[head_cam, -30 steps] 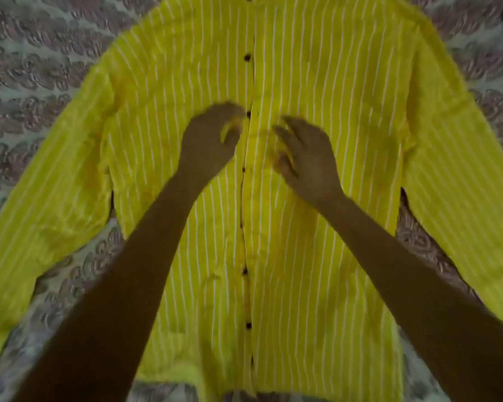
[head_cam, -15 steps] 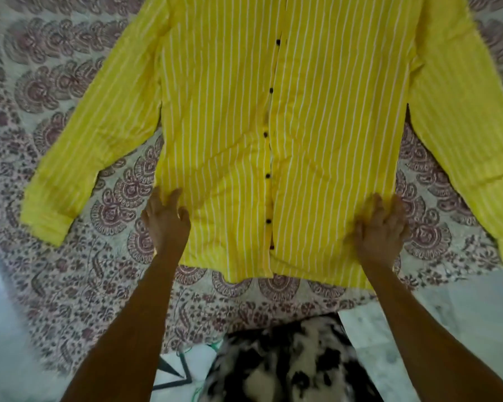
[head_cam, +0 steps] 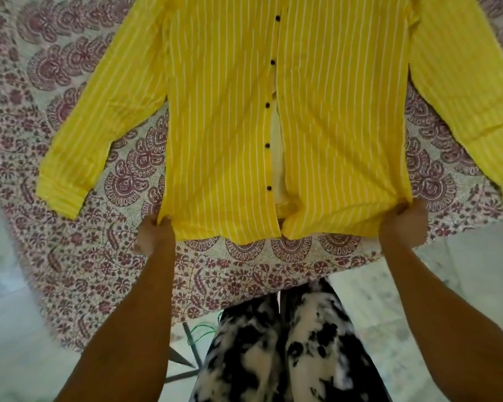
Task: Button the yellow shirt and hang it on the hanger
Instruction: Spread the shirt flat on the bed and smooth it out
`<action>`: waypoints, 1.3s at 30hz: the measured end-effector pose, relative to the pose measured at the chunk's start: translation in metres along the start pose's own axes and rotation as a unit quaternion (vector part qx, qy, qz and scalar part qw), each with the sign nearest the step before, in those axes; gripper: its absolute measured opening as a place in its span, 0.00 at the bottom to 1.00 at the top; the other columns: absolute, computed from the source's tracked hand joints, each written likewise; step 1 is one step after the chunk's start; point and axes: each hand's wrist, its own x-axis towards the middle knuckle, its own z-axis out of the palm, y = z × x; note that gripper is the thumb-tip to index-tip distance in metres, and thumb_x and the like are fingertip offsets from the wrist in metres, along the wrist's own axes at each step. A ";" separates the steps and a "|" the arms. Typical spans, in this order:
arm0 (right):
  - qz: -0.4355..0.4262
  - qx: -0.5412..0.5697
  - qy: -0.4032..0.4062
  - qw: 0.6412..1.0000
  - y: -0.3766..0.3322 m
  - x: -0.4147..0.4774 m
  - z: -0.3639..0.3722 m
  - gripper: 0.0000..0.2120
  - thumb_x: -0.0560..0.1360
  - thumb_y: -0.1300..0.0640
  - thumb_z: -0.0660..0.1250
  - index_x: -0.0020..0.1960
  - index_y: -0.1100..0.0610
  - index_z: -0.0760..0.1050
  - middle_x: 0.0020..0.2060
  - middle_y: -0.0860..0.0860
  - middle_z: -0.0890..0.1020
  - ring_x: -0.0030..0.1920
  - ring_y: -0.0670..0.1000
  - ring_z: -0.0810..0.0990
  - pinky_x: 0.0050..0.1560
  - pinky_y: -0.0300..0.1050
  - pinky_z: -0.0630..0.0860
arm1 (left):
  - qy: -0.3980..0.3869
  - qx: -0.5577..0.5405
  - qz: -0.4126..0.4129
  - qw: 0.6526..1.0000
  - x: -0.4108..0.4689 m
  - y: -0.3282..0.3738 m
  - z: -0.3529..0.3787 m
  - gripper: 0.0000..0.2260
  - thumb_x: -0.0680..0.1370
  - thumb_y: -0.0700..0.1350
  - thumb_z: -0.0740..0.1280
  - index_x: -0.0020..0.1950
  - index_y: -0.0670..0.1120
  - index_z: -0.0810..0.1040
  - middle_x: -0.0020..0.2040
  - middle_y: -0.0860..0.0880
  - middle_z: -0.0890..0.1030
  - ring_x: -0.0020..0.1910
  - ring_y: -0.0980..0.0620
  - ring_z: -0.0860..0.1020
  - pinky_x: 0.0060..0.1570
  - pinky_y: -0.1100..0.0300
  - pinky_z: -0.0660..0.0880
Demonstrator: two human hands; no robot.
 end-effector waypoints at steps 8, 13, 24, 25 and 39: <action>-0.268 0.016 0.045 0.962 -0.024 -0.038 0.015 0.18 0.72 0.56 0.59 0.59 0.65 0.69 0.55 0.66 0.73 0.57 0.63 0.71 0.54 0.53 0.63 | 0.042 -0.024 0.236 0.970 -0.023 0.031 0.022 0.07 0.75 0.38 0.64 0.52 0.42 0.77 0.53 0.43 0.80 0.49 0.45 0.79 0.41 0.62 0.68; -0.652 -0.070 -0.079 0.751 -0.034 -0.104 0.044 0.24 0.74 0.37 0.52 0.54 0.57 0.70 0.52 0.59 0.75 0.51 0.56 0.70 0.49 0.50 0.62 | -0.239 0.088 0.511 0.821 -0.074 0.056 0.061 0.13 0.75 0.52 0.65 0.55 0.46 0.76 0.52 0.48 0.80 0.48 0.50 0.80 0.43 0.58 0.74; -0.550 -0.027 -0.127 0.825 -0.036 -0.090 0.037 0.10 0.67 0.57 0.60 0.47 0.58 0.67 0.42 0.58 0.77 0.39 0.59 0.76 0.40 0.48 0.70 | -0.250 0.180 0.597 0.741 -0.082 0.053 0.075 0.09 0.76 0.43 0.63 0.55 0.44 0.76 0.53 0.44 0.76 0.47 0.43 0.78 0.39 0.55 0.72; -0.554 0.006 -0.126 0.823 -0.037 -0.092 0.036 0.11 0.67 0.58 0.57 0.48 0.59 0.66 0.44 0.59 0.77 0.42 0.58 0.74 0.43 0.49 0.67 | -0.244 0.132 0.591 0.758 -0.080 0.052 0.070 0.09 0.76 0.45 0.61 0.52 0.45 0.77 0.50 0.45 0.78 0.43 0.44 0.79 0.36 0.57 0.70; -0.579 0.012 -0.297 0.760 -0.016 -0.138 0.052 0.19 0.81 0.49 0.45 0.57 0.60 0.67 0.58 0.62 0.76 0.58 0.57 0.72 0.59 0.47 0.67 | -0.255 0.198 0.693 0.644 -0.088 0.027 0.060 0.19 0.71 0.50 0.54 0.58 0.46 0.72 0.44 0.45 0.78 0.40 0.45 0.77 0.37 0.54 0.74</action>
